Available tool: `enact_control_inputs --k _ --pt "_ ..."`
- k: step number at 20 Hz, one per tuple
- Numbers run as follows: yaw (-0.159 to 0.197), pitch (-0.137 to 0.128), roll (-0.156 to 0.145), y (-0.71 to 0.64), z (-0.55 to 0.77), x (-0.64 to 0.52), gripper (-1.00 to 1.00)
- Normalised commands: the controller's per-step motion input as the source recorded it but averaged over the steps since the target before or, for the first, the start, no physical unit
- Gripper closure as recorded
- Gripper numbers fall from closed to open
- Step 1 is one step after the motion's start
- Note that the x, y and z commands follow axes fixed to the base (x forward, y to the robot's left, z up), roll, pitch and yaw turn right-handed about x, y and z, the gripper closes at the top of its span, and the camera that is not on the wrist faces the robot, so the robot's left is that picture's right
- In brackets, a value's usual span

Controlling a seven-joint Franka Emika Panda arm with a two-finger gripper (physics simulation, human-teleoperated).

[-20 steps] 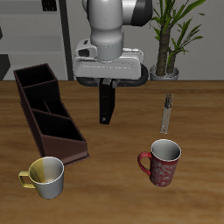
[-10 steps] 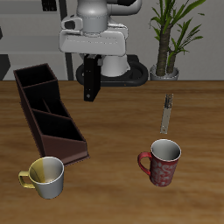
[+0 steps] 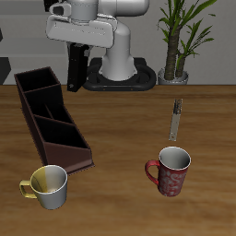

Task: Place the black book into the right desk caddy's right compartment

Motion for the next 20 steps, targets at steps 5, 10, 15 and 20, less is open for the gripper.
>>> enact_control_inputs --k 5,10,15,20 --pt "-0.066 -0.007 -0.1 -0.58 0.02 -0.27 1.0" --pt "-0.04 -0.009 -0.092 -0.41 0.0 -0.32 1.0" --pt "-0.014 -0.023 -0.031 -0.25 0.0 -0.39 1.0" --pt "-0.02 -0.019 -0.017 -0.3 0.0 -0.5 1.0"
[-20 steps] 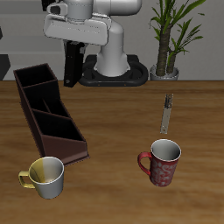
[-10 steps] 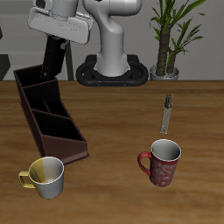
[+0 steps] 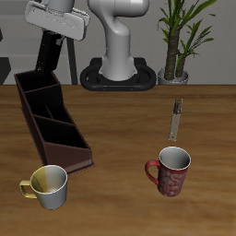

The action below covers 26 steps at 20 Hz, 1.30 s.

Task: Place the black book into the right desk caddy's right compartment

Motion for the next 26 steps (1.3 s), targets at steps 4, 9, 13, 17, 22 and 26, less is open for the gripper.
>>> enact_control_inputs --k 4,9,13,17,22,26 --pt "-0.015 -0.008 0.051 -0.29 0.05 -0.36 1.0" --pt "0.015 0.033 0.03 -0.38 -0.05 -0.22 1.0" --pt "-0.021 0.034 -0.001 -0.76 0.06 -0.2 1.0" --pt "-0.004 -0.013 -0.029 -0.31 0.05 -0.11 1.0" --pt "0.003 0.003 -0.053 -0.28 -0.07 0.03 1.0" --pt "0.013 0.009 0.01 0.15 -0.13 0.01 1.0"
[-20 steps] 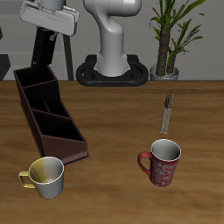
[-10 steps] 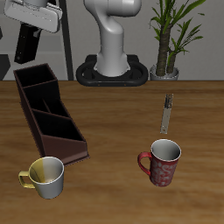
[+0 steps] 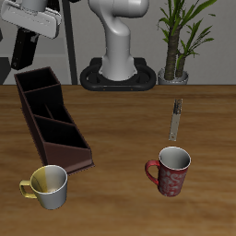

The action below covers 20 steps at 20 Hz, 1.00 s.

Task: Place the black book into the right desk caddy's right compartment

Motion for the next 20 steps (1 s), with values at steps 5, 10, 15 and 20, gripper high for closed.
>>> enact_control_inputs --k 5,10,15,20 --pt "0.024 -0.015 0.027 0.31 -0.06 0.01 1.0" --pt "0.018 0.012 0.04 0.24 -0.12 0.11 1.0" --pt "-0.02 0.024 -0.022 -0.07 -0.21 0.12 1.0" --pt "-0.011 0.016 -0.016 -0.01 -0.19 0.03 1.0"
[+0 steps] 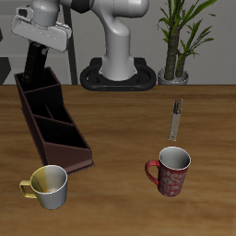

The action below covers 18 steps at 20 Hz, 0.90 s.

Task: Place the black book into the right desk caddy's right compartment

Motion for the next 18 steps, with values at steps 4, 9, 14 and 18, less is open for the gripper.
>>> enact_control_inputs --k 4,9,14,18 --pt "-0.012 0.019 -0.003 0.0 -0.26 0.03 1.0" --pt "0.011 0.021 0.015 0.08 -0.3 0.06 1.0" --pt "0.015 0.008 0.0 0.02 -0.23 0.06 1.0" --pt "-0.007 0.048 -0.006 -0.01 -0.37 0.15 1.0"
